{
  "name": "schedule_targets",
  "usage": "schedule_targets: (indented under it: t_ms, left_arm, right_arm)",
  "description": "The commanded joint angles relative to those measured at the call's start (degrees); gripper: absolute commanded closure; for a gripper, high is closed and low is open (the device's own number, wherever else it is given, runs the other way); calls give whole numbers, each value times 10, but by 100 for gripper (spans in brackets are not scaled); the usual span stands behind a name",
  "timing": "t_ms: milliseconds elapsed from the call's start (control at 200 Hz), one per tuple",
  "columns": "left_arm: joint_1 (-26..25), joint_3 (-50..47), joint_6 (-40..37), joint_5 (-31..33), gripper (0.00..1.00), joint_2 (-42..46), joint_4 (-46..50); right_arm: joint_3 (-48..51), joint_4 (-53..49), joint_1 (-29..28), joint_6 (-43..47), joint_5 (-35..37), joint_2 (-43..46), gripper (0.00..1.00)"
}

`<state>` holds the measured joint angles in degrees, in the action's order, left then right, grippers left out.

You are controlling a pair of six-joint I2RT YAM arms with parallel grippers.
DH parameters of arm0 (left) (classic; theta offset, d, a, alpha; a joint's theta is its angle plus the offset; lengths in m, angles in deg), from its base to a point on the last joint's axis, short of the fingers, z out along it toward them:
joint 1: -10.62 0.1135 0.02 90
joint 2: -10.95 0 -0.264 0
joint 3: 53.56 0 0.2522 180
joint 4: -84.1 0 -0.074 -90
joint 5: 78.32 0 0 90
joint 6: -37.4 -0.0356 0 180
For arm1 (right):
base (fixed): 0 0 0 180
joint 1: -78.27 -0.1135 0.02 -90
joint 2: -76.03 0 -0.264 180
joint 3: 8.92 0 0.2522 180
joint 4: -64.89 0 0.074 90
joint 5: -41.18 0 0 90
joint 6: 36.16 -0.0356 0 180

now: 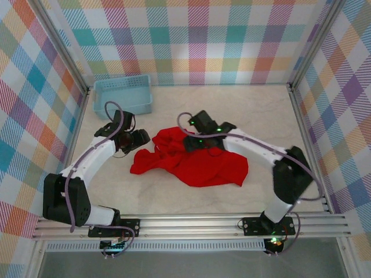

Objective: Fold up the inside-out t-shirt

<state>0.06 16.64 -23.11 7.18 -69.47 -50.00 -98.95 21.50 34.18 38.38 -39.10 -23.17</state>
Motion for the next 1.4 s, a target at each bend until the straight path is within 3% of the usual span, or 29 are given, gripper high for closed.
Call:
schedule_targets:
  t_ms: [0,150,255,320,450,530,585,780,950,1100,1220,1305,1395]
  left_arm:
    - [17,-16,13,-14,32,-44,-26]
    - [12,-42,23,-8,31,-78,-37]
    - [1,-49,21,-12,37,-114,-52]
    - [-3,-48,19,-25,49,-137,-57]
    - [-4,-46,19,-30,81,-148,-70]
    - [-2,-36,17,-23,100,-134,-64]
    - [-2,-23,16,-2,100,-113,-45]
    - [32,36,20,116,100,56,40]
    - [54,96,21,198,100,209,88]
    - [55,92,28,205,100,265,104]
    - [55,43,42,180,100,243,108]
    - [56,-7,56,145,100,216,92]
    - [60,-45,64,120,100,195,77]
  right_arm:
    - [-59,13,-6,26,-28,-63,16]
    - [-132,-21,-7,25,-25,-145,16]
    - [-157,-46,-6,27,13,-170,33]
    - [-145,-45,-3,31,48,-151,50]
    - [-98,-34,22,27,88,-73,87]
    - [-66,-26,41,33,106,-14,96]
    - [-49,-27,53,36,122,28,100]
    - [3,-47,112,43,162,204,100]
    - [35,-88,193,31,104,335,98]
    - [98,-118,208,-6,74,396,95]
    - [191,-111,208,-78,36,399,93]
    - [259,-101,212,-140,39,376,83]
    - [296,-98,225,-169,42,344,52]
